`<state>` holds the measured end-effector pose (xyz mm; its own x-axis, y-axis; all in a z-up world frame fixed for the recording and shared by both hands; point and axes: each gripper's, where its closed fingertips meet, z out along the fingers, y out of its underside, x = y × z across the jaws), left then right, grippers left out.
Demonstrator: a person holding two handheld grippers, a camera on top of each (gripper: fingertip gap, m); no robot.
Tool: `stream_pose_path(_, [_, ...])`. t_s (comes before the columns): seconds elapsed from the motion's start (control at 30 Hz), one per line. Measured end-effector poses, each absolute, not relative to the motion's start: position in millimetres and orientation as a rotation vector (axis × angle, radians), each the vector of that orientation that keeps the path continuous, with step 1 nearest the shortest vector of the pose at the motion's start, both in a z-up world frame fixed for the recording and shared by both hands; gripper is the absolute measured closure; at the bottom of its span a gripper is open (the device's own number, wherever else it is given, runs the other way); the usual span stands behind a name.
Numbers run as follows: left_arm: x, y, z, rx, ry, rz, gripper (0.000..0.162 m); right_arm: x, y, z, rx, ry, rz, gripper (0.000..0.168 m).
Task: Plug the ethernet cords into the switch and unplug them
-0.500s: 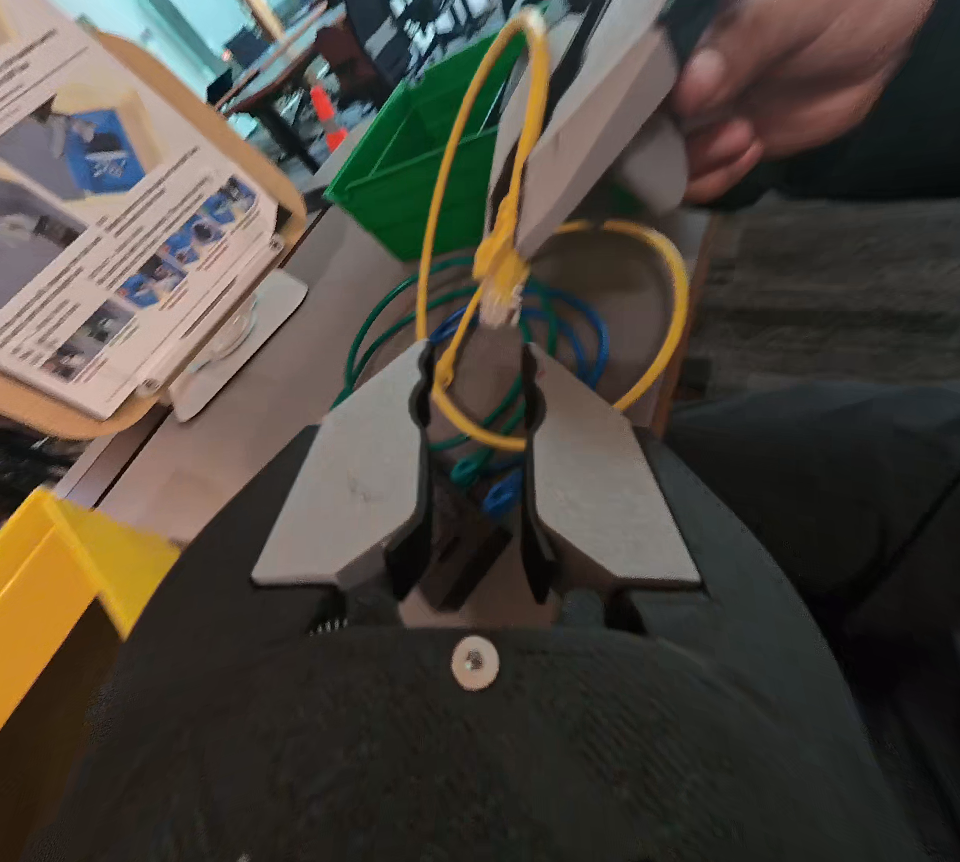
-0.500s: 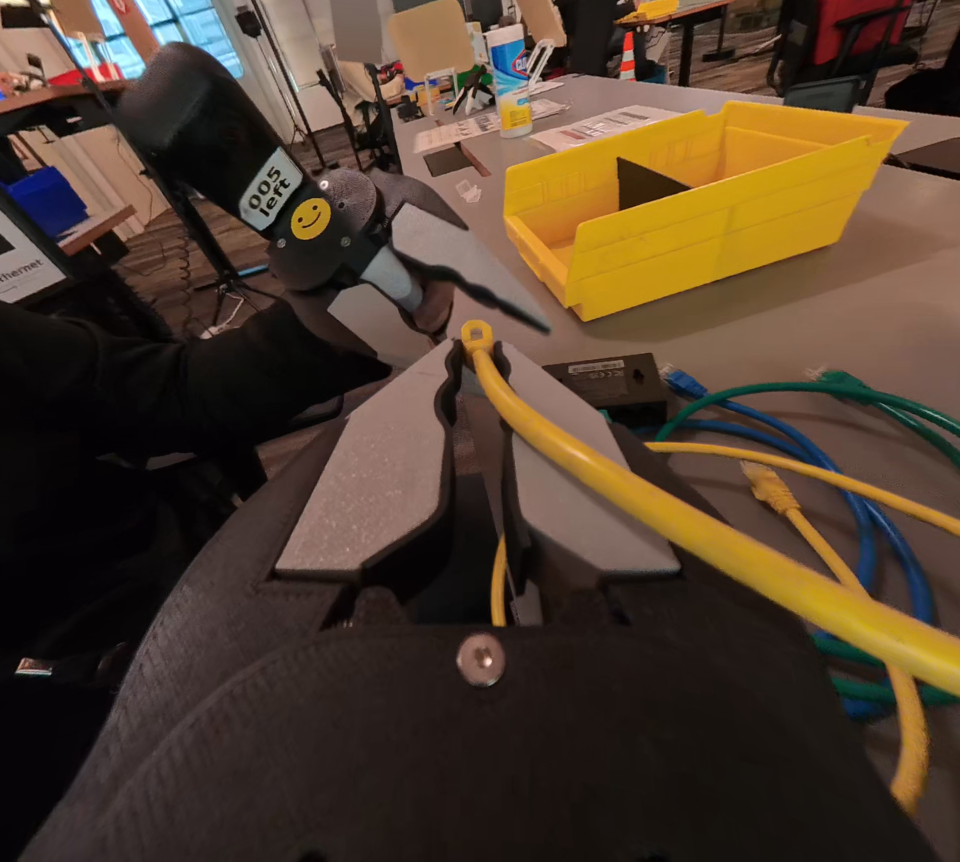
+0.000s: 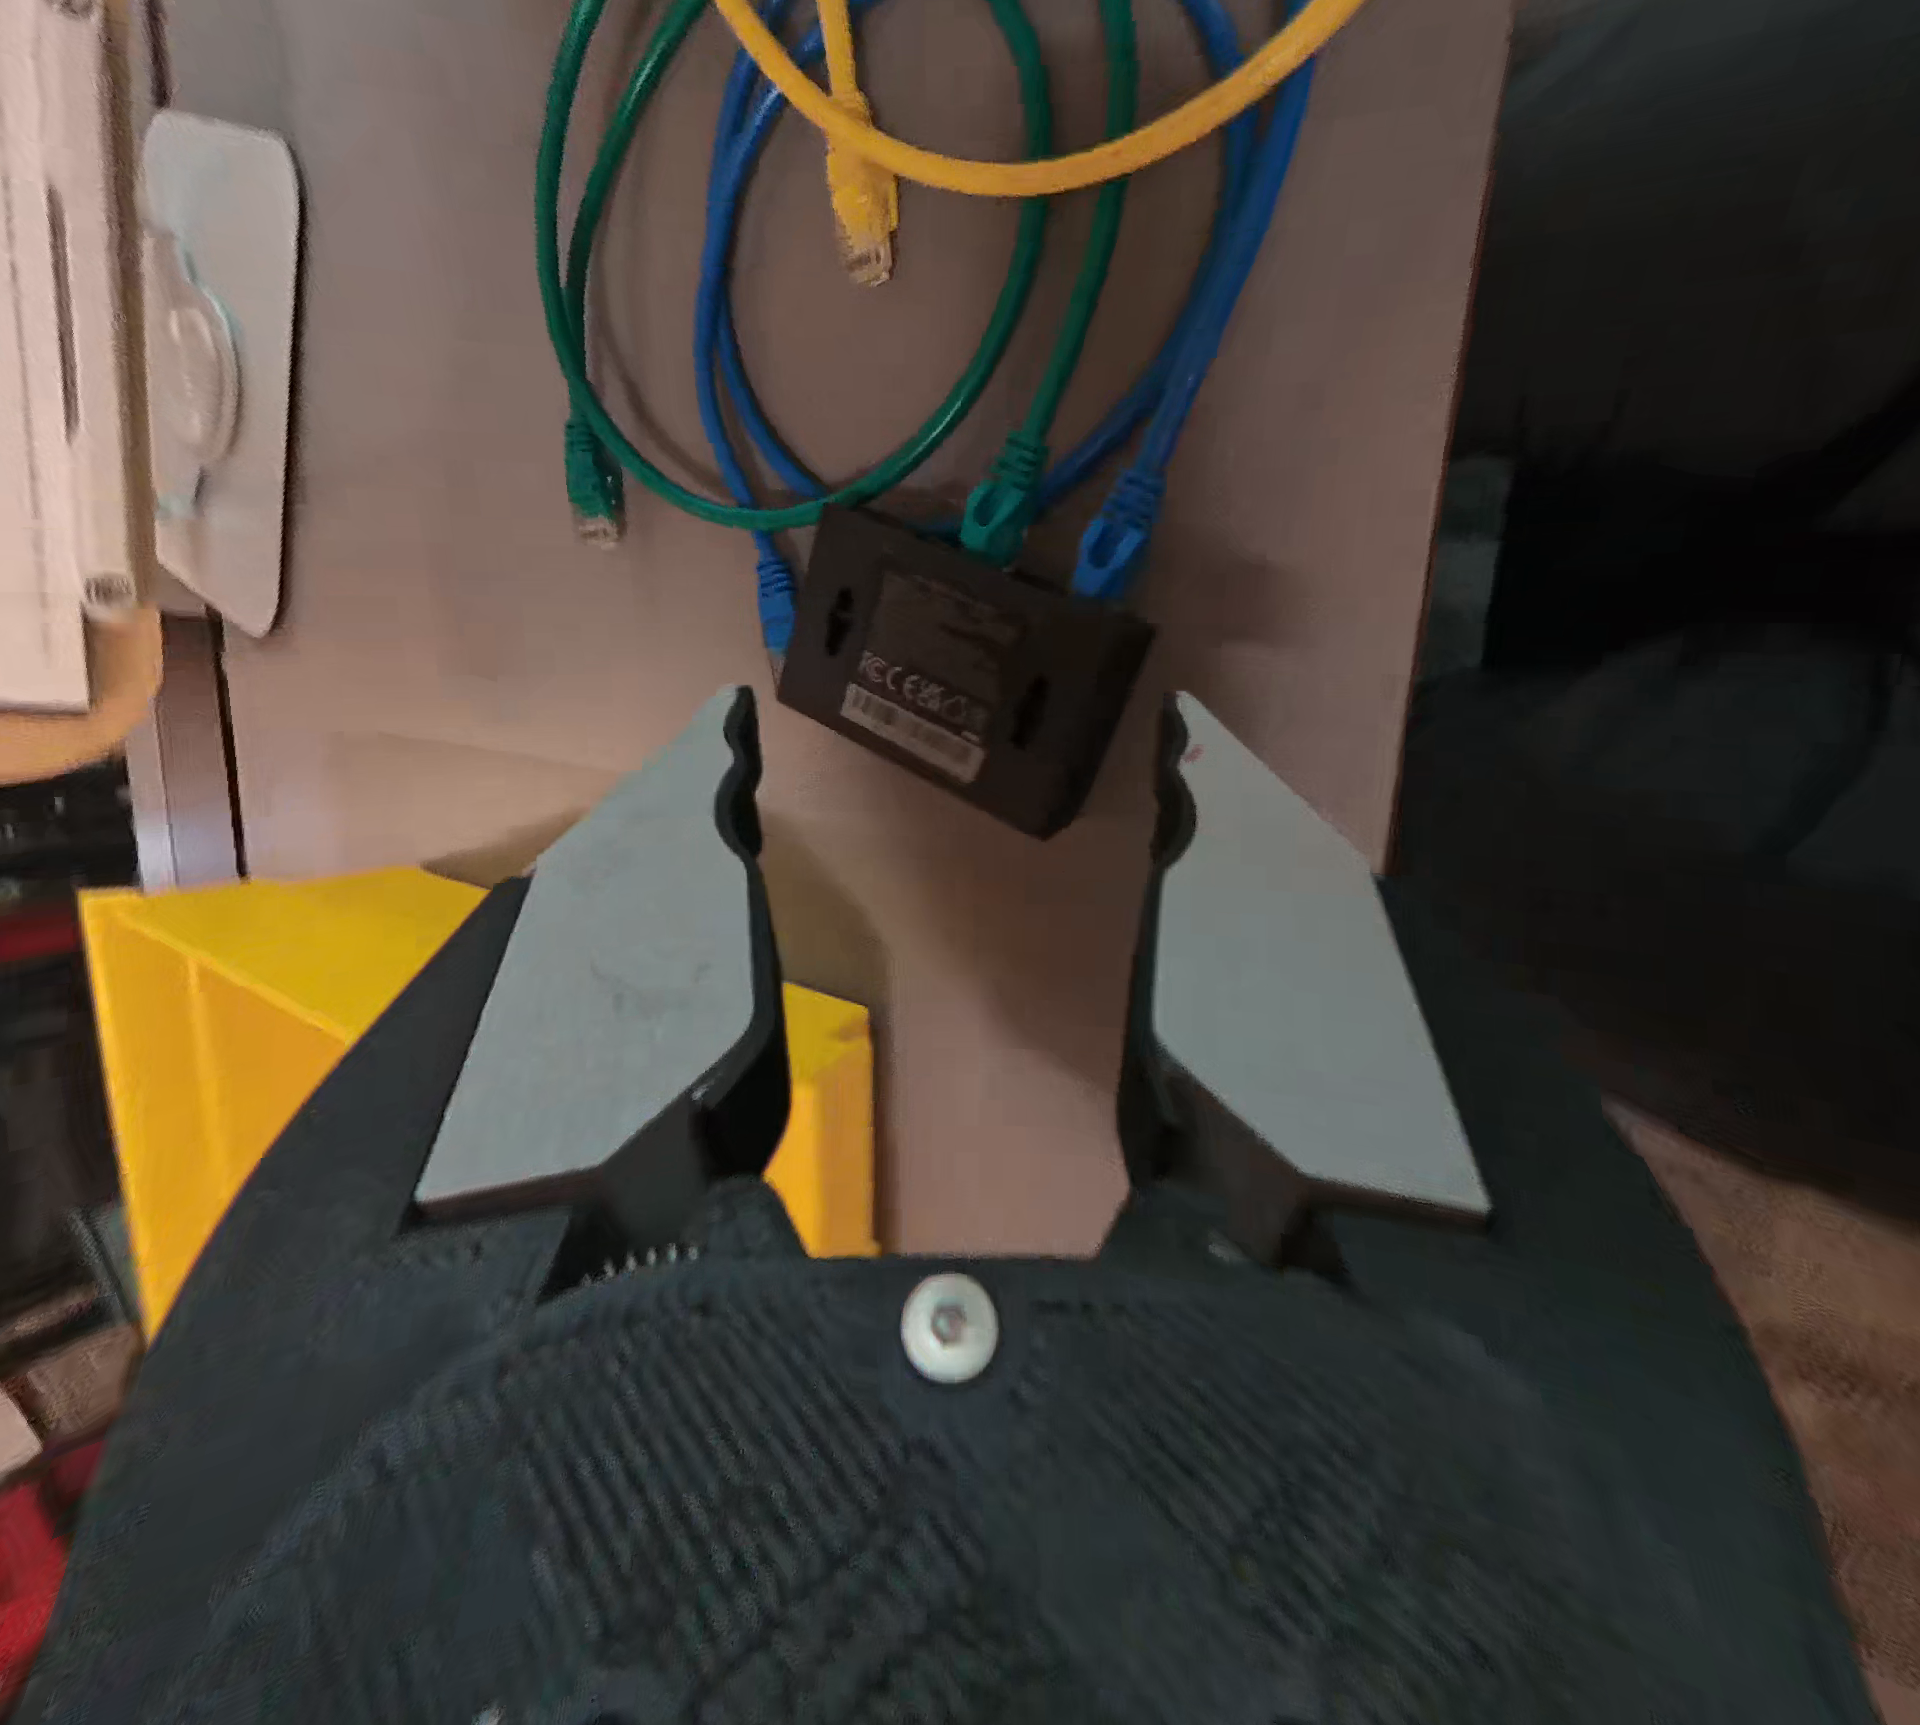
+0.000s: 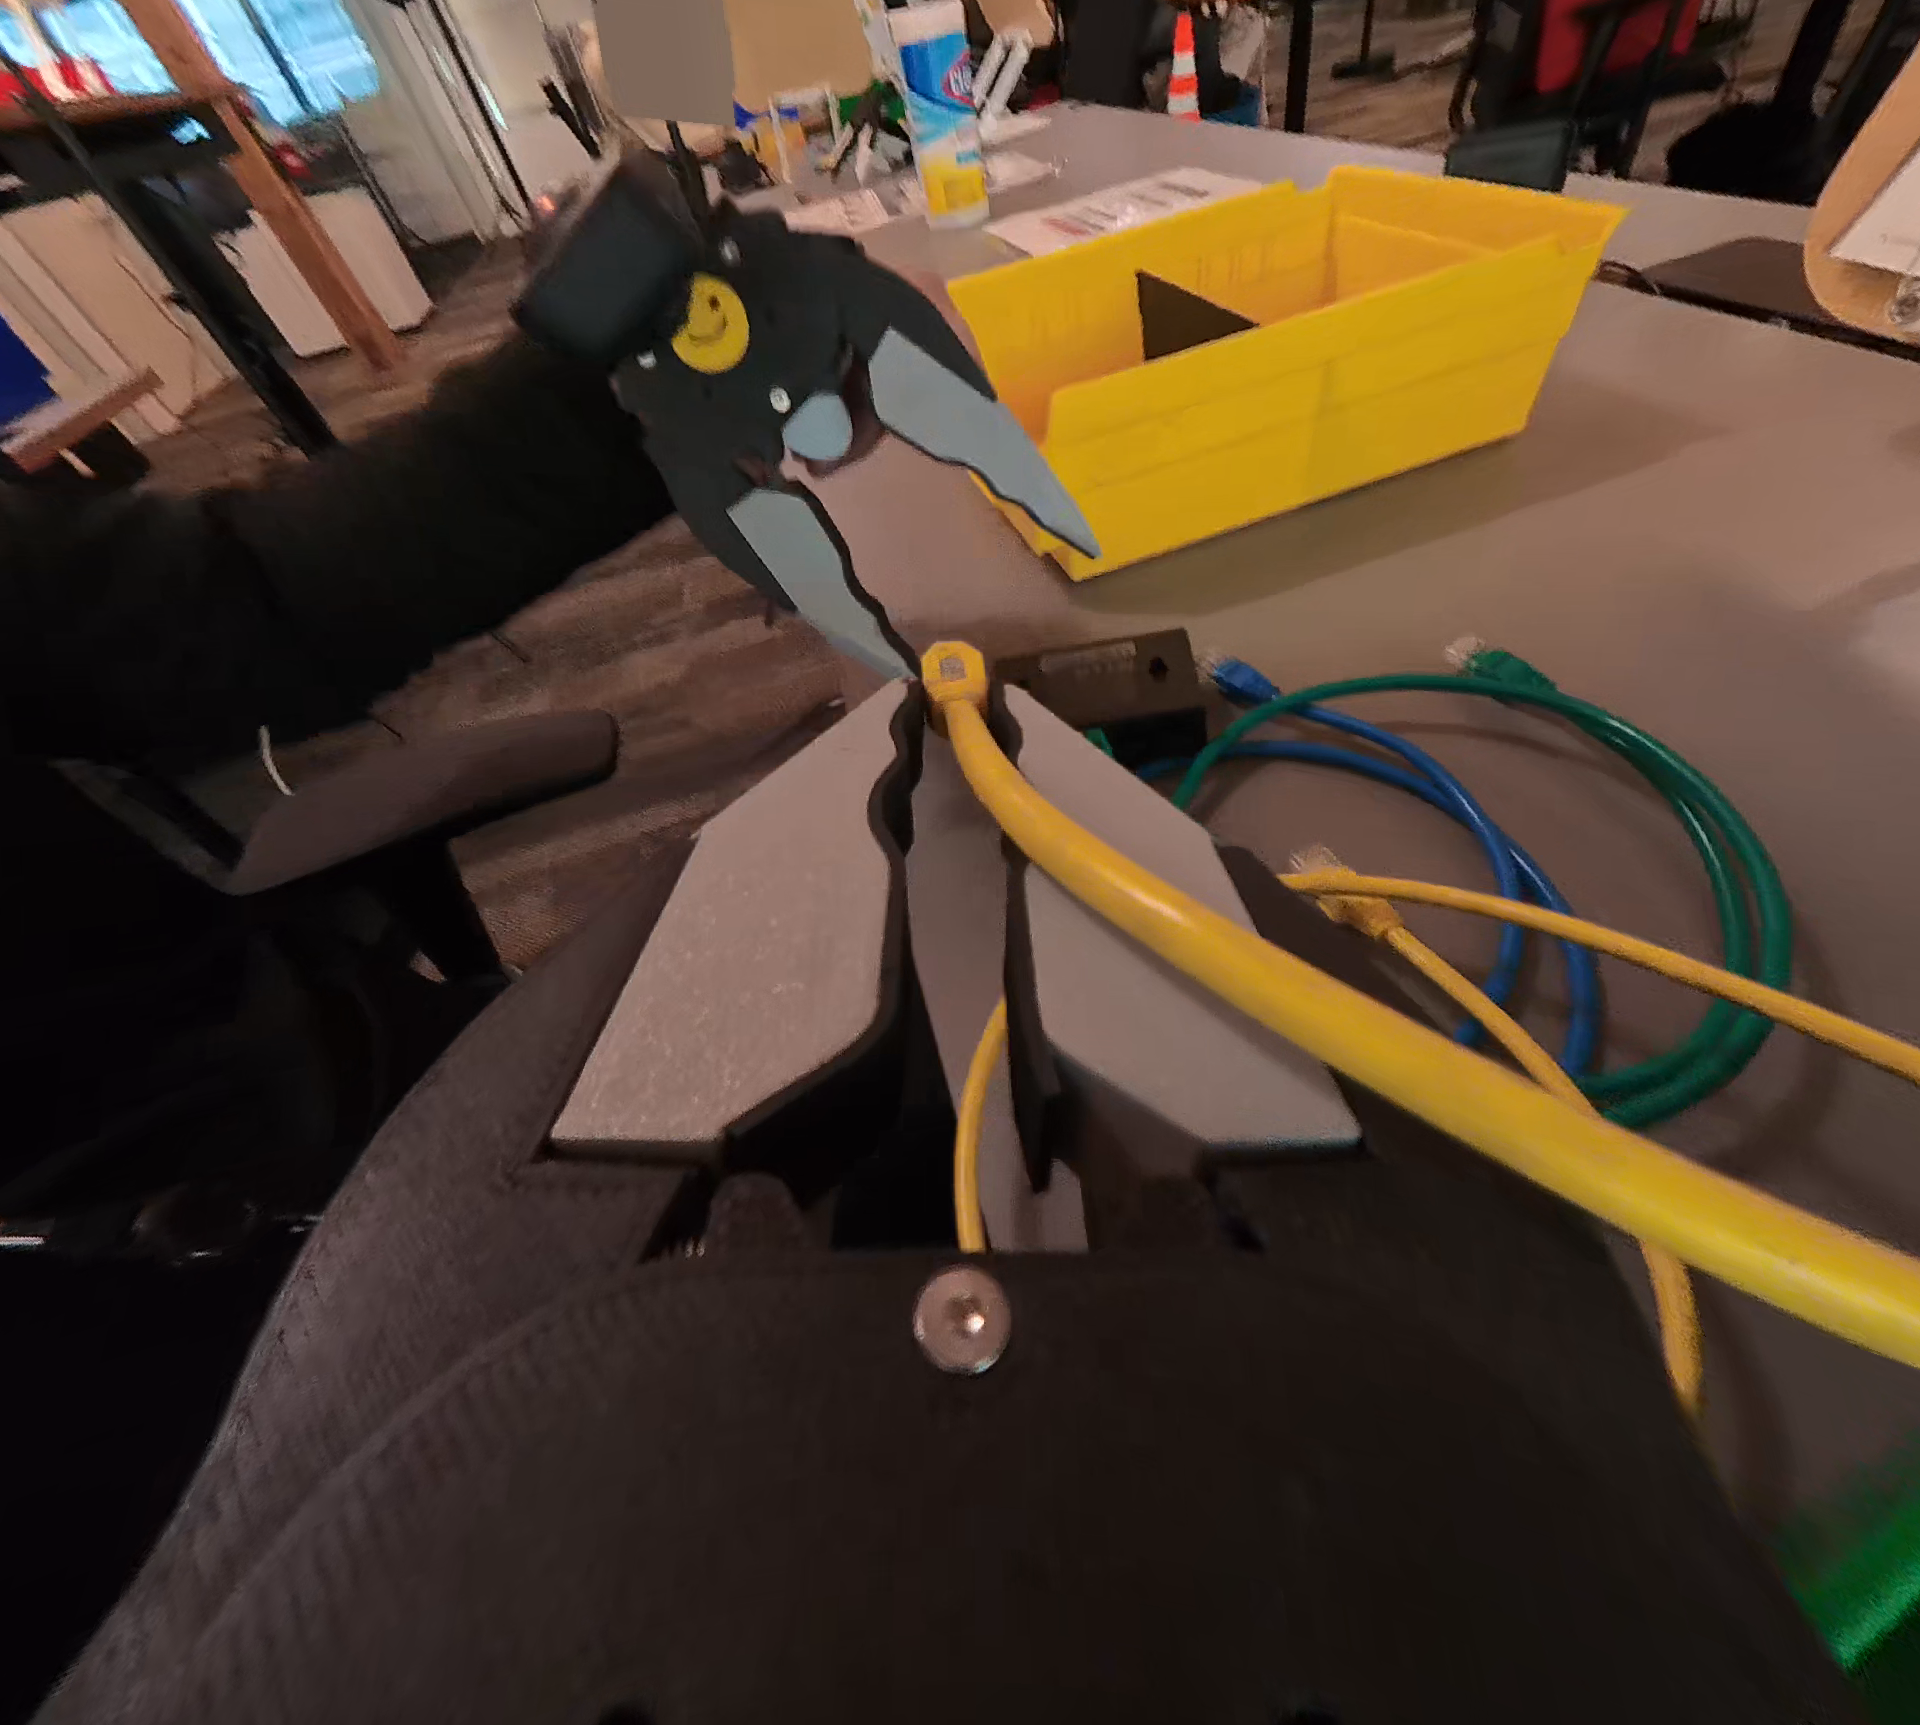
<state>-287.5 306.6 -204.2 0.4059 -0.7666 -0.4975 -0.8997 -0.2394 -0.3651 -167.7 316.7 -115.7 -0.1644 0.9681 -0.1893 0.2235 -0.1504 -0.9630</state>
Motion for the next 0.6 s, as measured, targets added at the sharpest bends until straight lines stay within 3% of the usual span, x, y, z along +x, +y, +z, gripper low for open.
stream_pose_path(0.2, [-288, 320, -212, -2.075, 1.737, 0.250, 0.082, -170, 313, -118, -1.407, -1.437, 1.390, 0.159])
stream_pose_path(0.6, [-293, 325, -232, -2.174, 1.915, 0.207, 0.071, -163, 321, -117, -1.419, -1.402, 1.447, 0.159])
